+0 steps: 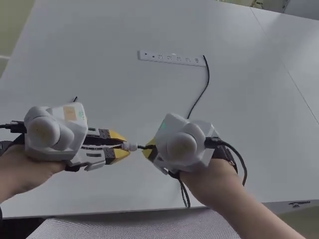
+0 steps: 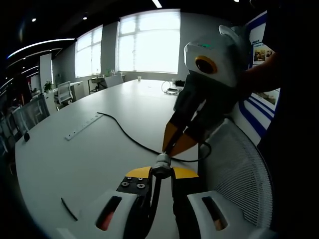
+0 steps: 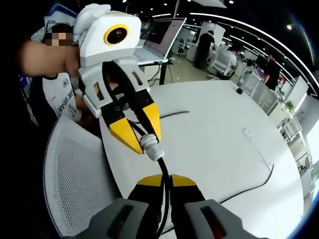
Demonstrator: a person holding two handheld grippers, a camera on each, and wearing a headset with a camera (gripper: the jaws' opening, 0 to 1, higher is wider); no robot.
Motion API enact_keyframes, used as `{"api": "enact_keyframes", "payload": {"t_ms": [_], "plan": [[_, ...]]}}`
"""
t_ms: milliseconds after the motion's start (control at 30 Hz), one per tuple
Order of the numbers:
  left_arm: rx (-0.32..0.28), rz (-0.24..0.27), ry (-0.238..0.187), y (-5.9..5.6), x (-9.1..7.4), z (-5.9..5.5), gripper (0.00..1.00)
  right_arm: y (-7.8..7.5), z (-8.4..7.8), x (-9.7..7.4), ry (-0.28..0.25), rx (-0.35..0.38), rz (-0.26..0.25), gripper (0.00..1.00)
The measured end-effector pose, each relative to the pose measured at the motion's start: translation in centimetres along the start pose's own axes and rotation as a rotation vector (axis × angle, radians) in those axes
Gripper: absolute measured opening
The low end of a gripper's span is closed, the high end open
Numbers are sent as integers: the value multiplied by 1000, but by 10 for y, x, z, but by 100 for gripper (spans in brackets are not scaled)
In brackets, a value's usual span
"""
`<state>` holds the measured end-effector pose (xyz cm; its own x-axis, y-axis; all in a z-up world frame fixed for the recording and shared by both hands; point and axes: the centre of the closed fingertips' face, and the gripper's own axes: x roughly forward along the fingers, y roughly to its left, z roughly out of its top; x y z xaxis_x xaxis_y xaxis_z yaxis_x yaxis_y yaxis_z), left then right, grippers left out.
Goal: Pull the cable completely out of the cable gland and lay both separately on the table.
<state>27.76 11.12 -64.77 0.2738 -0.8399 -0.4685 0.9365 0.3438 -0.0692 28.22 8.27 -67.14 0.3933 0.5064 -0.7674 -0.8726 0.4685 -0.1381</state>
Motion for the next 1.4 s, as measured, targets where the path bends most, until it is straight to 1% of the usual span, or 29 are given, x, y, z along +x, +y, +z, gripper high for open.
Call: {"api": "enact_keyframes", "payload": {"t_ms": [133, 200, 233, 433, 533, 667, 800, 1000, 1067, 1100, 1133, 1233, 1267, 1333, 1400], "plan": [[4, -1, 3, 0, 1, 1, 15, -2, -7, -1, 8, 17, -6, 0], [4, 1, 3, 0, 1, 1, 15, -5, -11, 0, 7, 46, -14, 0], [1, 0, 3, 0, 1, 0, 15, -4, -13, 0, 7, 74, -12, 0], [3, 1, 19, 0, 2, -3, 15, -6, -28, 5, 24, 122, -19, 0], [0, 0, 20, -1, 1, -5, 15, -9, -38, 7, 34, 164, -17, 0], [-6, 2, 18, -1, 0, -5, 15, -11, -45, 8, 48, 190, -16, 0], [-8, 2, 17, -1, 1, -5, 15, -11, -47, 8, 51, 208, -8, 0], [-9, 8, 23, 0, 1, -8, 15, -9, -46, 8, 50, 187, -1, 0], [-10, 14, 24, 2, 0, -9, 15, -8, -44, 7, 36, 167, 3, 0], [-22, 16, 21, 3, -1, -9, 15, -10, -41, 6, 18, 138, -5, 0], [-32, 16, 18, 5, -2, -9, 15, -9, -41, 6, 13, 134, -1, 0], [-36, 22, 21, 7, -3, -11, 15, -9, -37, 3, -10, 133, 3, 0], [-37, 23, 22, 8, -4, -12, 15, -7, -35, 3, -20, 121, 15, 0], [-38, 22, 24, 9, -4, -13, 15, -7, -34, 2, -20, 116, 15, 0], [-38, 23, 23, 10, -4, -13, 15, -8, -29, 0, -37, 123, 14, 4]]}}
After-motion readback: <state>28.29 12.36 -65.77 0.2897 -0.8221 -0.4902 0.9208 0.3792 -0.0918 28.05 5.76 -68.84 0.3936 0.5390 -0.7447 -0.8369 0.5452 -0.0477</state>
